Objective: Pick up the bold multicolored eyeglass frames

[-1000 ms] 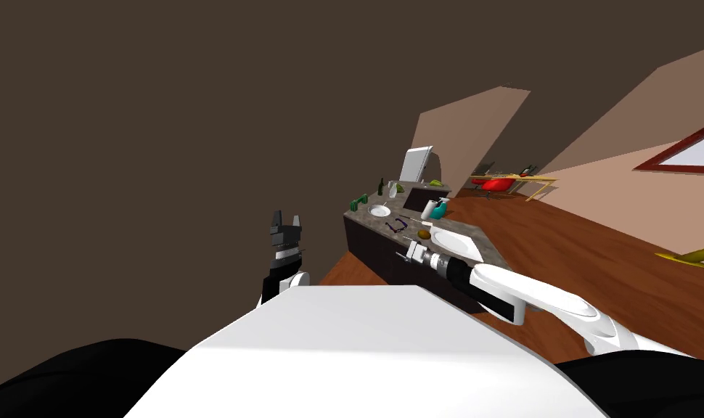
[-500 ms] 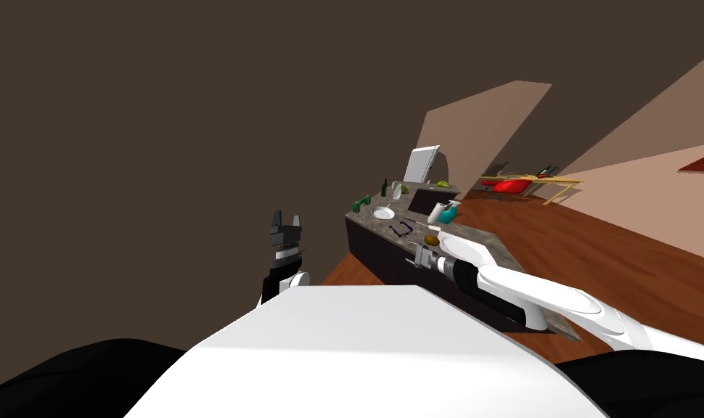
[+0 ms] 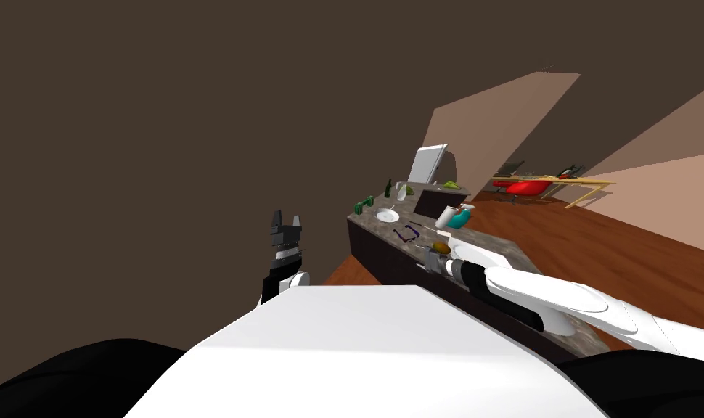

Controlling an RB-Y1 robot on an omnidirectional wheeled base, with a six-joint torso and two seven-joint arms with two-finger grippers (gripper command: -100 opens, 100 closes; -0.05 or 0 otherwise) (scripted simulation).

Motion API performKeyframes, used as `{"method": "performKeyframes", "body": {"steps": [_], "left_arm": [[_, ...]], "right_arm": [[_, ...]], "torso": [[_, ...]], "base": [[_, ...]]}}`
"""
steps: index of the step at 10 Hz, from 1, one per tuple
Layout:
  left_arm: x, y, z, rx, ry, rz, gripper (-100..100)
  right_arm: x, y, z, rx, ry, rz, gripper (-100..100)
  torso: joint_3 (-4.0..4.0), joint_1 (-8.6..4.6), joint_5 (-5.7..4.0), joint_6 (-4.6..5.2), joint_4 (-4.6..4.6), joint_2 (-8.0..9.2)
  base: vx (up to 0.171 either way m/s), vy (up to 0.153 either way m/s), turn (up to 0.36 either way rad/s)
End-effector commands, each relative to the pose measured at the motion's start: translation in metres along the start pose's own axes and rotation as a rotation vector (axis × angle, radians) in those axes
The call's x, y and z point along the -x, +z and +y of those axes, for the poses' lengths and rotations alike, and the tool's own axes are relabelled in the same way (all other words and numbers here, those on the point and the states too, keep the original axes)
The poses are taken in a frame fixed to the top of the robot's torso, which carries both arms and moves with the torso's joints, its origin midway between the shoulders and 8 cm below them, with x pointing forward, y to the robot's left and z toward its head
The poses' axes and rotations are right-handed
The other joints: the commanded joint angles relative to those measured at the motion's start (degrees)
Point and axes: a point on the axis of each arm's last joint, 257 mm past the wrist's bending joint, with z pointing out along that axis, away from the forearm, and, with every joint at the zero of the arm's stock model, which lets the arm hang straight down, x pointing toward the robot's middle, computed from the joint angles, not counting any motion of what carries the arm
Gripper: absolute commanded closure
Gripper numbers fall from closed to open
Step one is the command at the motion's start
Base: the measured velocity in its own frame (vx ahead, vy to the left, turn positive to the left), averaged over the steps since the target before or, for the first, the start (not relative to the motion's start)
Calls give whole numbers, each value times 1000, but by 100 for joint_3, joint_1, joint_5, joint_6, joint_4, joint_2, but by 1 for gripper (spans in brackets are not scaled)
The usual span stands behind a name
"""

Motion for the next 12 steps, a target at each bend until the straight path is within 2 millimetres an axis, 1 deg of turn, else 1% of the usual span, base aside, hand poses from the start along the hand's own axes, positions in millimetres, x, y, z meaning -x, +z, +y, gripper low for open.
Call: {"method": "performKeyframes", "body": {"steps": [1,2,3,4,6,7,9,11,12], "left_arm": [[0,0,0,0,0,0,0],[0,0,0,0,0,0,0],[0,0,0,0,0,0,0],[0,0,0,0,0,0,0],[0,0,0,0,0,0,0],[0,0,0,0,0,0,0],[0,0,0,0,0,0,0],[0,0,0,0,0,0,0],[0,0,0,0,0,0,0]], "right_arm": [[-23,-5,5,23,-63,58,-100],[-25,-6,3,30,-81,62,-100],[-45,-12,8,54,-138,110,-100],[-46,-12,7,56,-142,111,-100],[-82,-26,17,100,-234,192,-100],[-83,-28,14,105,-247,196,-100],[-114,-43,19,148,-329,264,-100],[-114,-43,19,148,-329,264,-100],[-127,-51,21,166,-361,291,-100]], "torso": [[0,0,0,0,0,0],[-6,-5,-1,-3,-2,-11],[-4,-5,-2,1,-2,-6],[-3,-2,-1,-1,-1,-6],[-2,2,0,-1,-1,-3],[-12,-4,-1,-2,-5,-22],[-6,1,0,-1,-2,-9],[-9,0,-2,0,-4,-13],[3,4,-1,2,1,8]], "base": [[110,-15,87],[94,-12,63],[92,0,83],[74,2,45],[119,-4,119],[116,-23,41],[115,-5,84],[75,-1,23],[42,9,62]]}}
